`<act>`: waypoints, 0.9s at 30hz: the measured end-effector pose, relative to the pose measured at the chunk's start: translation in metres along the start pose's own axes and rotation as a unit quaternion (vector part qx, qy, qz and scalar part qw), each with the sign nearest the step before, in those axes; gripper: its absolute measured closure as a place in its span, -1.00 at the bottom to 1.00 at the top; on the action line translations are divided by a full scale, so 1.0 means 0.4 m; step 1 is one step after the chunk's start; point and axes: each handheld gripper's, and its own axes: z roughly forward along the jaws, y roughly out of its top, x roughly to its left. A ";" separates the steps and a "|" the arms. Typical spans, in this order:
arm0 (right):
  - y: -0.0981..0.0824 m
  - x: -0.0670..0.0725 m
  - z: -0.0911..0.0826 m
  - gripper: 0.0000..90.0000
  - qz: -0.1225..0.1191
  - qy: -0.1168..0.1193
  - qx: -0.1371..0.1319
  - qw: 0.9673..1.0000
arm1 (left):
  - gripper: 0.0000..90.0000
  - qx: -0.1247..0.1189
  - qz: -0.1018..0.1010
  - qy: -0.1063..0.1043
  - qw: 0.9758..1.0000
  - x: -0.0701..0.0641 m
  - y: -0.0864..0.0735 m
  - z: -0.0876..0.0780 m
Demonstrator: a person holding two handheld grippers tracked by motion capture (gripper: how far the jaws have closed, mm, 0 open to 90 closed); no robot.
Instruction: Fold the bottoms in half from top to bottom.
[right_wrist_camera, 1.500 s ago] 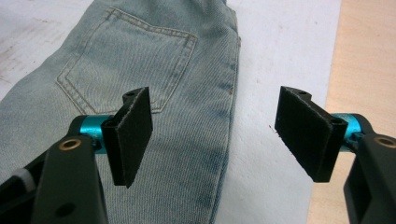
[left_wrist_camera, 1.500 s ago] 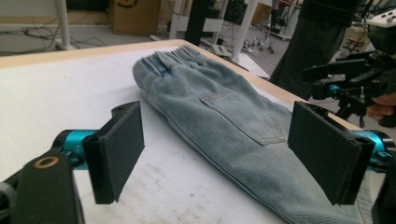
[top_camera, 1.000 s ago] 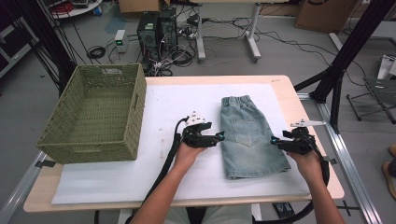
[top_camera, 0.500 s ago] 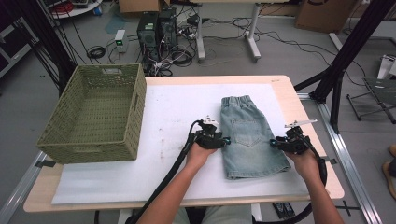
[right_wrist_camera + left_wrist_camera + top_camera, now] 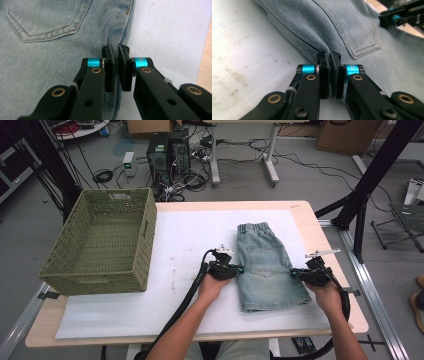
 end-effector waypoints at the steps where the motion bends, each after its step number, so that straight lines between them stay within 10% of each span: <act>1: 0.000 0.003 0.000 0.90 -0.001 0.001 0.001 1.000 | 0.93 0.000 0.000 0.000 1.000 0.003 0.000 -0.003; 27: -0.011 0.251 0.019 0.90 -0.082 0.078 0.015 0.993 | 0.93 -0.014 0.008 0.003 1.000 0.080 -0.144 -0.257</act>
